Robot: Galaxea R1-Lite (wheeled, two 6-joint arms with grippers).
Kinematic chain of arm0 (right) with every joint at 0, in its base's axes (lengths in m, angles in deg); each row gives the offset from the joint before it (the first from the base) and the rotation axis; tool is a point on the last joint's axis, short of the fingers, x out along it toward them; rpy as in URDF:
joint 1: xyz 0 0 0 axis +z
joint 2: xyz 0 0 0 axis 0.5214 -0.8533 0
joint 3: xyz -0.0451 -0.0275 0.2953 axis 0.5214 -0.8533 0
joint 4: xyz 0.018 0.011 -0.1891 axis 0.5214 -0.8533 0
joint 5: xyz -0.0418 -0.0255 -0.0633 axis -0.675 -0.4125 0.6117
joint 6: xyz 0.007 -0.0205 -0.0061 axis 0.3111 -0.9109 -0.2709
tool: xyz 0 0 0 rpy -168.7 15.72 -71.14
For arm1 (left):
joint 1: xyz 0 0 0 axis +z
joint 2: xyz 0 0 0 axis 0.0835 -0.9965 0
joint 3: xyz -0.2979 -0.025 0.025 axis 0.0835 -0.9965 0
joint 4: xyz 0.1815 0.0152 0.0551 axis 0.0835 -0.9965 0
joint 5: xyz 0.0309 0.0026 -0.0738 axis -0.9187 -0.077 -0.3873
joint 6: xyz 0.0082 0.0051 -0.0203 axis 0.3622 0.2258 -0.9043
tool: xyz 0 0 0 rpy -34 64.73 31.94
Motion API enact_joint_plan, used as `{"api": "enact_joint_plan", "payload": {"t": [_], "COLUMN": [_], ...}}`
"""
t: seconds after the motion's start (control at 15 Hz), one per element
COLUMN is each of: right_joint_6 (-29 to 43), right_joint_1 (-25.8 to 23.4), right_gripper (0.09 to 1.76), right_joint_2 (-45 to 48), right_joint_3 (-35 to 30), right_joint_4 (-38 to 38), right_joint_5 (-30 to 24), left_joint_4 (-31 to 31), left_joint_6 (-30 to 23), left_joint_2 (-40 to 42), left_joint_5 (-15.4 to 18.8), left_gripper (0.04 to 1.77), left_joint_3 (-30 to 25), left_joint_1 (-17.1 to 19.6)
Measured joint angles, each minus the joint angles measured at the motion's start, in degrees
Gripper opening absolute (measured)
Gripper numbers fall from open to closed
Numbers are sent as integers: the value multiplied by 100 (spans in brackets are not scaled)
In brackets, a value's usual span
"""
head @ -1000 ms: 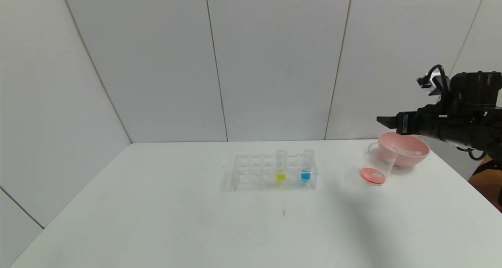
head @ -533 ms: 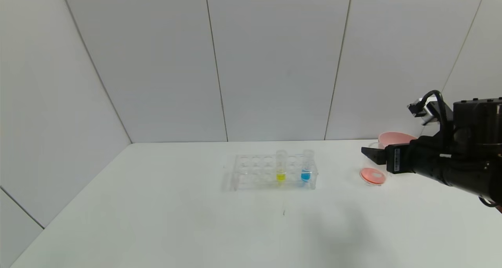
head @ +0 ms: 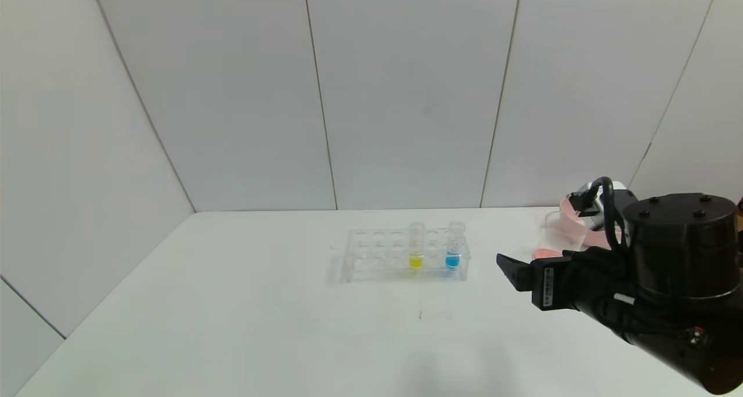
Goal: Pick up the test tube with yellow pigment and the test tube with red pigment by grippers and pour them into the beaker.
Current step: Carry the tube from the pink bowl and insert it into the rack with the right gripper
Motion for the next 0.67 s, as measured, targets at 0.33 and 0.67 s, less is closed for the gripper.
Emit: {"api": "enact_joint_plan", "payload": {"t": [0.33,0.67], "right_joint_6": [148,123], "right_joint_1": [734,879], "right_gripper": [170,170], "right_joint_2": [-503,-1281], "right_joint_3": [191,688], "right_joint_4": [124,538], "right_joint_5": [389,405], "left_joint_4": [0,0], "left_joint_6": [-2,0], "left_joint_2": [0,0], "left_joint_5": [0,2], "left_gripper": [172,172], "left_joint_3": [0,0], "left_joint_1": [0,0]}}
